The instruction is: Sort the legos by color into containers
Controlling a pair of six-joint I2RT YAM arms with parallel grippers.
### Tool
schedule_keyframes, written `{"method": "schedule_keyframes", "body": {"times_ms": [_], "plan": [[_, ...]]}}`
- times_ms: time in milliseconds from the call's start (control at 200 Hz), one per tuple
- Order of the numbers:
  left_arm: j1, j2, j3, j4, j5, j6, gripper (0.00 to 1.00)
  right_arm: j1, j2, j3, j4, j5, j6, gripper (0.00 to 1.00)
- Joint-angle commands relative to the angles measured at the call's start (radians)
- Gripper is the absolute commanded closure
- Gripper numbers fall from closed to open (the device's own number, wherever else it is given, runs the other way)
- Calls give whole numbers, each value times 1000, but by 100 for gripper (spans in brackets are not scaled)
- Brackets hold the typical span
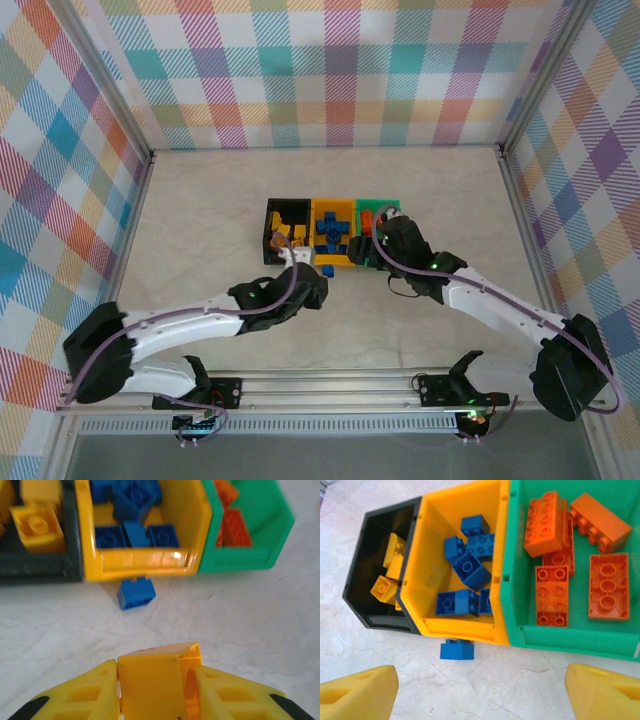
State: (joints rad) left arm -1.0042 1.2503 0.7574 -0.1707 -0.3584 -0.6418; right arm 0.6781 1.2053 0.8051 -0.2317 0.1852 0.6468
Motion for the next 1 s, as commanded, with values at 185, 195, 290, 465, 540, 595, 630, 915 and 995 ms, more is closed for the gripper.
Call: {"method": "schedule_keyframes", "body": {"times_ms": [185, 195, 290, 465, 540, 595, 630, 915, 995], "plan": [[323, 158, 233, -162, 63, 112, 65, 57, 24, -77, 43, -2, 59, 14], [328, 172, 245, -162, 64, 116, 65, 60, 25, -78, 43, 0, 60, 14], [374, 306, 348, -180, 73, 131, 65, 92, 35, -88, 41, 14, 73, 14], [437, 513, 527, -222, 103, 133, 60, 150, 59, -107, 64, 28, 93, 14], [456, 563, 599, -254, 117, 131, 45, 176, 77, -104, 87, 36, 96, 14], [458, 562, 636, -271, 120, 131, 33, 196, 98, -95, 103, 46, 96, 14], [459, 544, 648, -273, 127, 132, 26, 207, 117, -86, 107, 52, 98, 13], [439, 155, 445, -201, 229, 79, 0, 248, 341, 38, 153, 115, 115, 13], [422, 29, 338, -200, 232, 56, 0, 248, 404, 85, 154, 142, 106, 13]]}}
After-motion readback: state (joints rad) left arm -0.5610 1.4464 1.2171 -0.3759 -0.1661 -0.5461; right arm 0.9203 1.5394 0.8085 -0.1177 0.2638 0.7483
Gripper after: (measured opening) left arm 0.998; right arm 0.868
